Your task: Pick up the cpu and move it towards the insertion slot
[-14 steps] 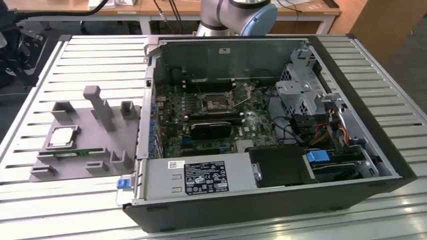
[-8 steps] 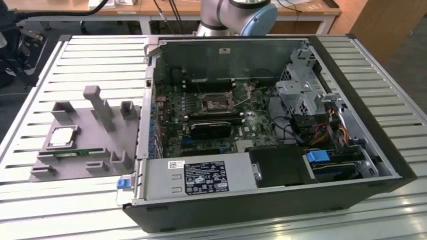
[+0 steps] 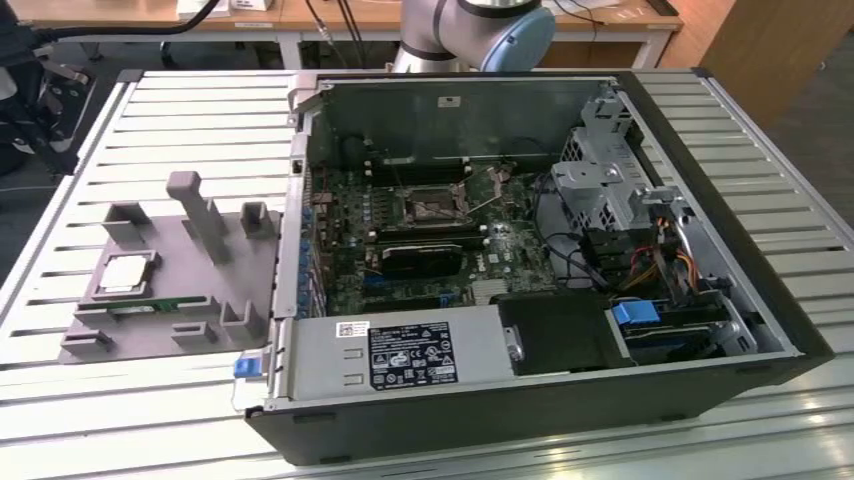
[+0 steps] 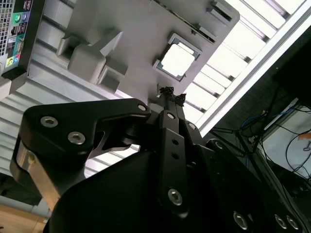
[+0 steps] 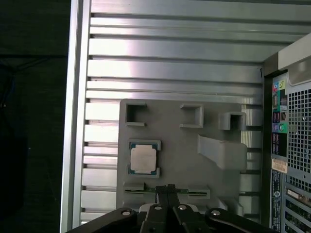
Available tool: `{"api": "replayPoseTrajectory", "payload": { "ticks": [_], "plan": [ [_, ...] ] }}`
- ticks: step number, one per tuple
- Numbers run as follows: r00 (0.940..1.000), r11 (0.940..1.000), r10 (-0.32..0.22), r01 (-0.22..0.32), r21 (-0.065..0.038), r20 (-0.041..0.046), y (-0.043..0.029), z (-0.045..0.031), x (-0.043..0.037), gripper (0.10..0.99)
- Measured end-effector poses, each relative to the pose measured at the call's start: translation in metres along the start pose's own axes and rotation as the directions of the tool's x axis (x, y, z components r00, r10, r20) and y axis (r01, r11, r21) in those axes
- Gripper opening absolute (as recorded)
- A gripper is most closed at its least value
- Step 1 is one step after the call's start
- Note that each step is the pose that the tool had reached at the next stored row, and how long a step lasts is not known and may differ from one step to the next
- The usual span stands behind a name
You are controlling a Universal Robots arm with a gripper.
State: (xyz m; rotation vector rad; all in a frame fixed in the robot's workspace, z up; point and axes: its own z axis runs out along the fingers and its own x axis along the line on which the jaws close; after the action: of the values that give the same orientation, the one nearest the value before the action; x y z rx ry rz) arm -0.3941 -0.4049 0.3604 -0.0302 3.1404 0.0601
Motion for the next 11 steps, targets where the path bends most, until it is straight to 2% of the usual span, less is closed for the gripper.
{"api": "replayPoseTrajectory", "payload": {
  "ticks": [11],
  "plan": [
    [1.0000,1.0000,0.000,0.000,0.000,0.0089,-0.0005,0.0142,0.0008,0.102]
  ]
}}
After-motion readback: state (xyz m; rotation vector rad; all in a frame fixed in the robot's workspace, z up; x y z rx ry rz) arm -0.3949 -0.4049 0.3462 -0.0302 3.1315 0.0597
